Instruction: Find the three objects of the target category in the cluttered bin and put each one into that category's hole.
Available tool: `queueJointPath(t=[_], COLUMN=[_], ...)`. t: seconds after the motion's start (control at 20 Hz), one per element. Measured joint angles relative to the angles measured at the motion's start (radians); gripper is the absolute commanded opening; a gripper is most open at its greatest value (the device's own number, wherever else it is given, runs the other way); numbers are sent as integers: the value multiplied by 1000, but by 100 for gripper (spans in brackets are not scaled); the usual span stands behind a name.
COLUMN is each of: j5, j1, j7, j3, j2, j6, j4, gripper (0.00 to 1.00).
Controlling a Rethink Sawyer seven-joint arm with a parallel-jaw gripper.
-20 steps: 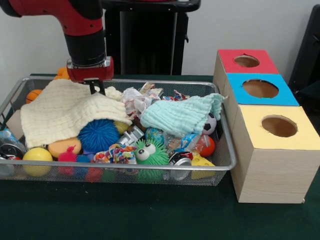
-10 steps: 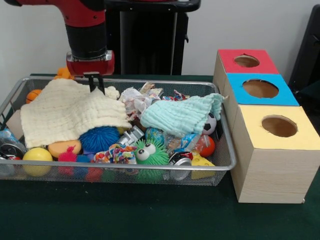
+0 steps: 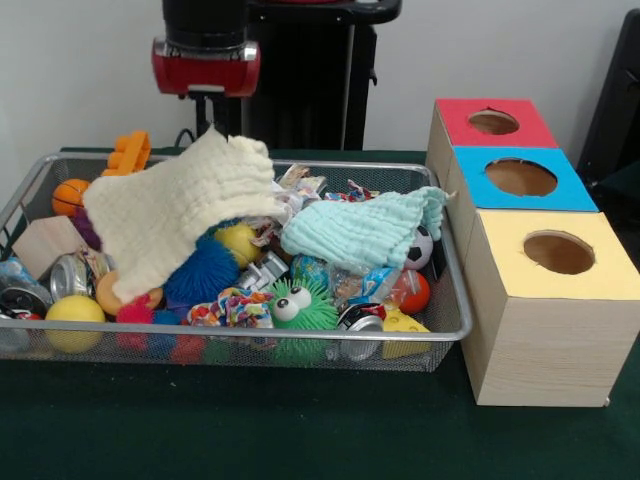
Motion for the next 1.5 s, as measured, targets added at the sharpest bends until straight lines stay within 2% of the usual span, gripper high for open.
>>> queueJointPath(t=[0.15, 0.55, 1.5], j5=[34, 106, 216], j1=[34, 75, 198], j7=[0, 0, 0], j3=[-3, -17, -84], j2=[-55, -138, -237], j6=[40, 115, 235], j4=[3, 4, 4], gripper=[0, 0, 0])
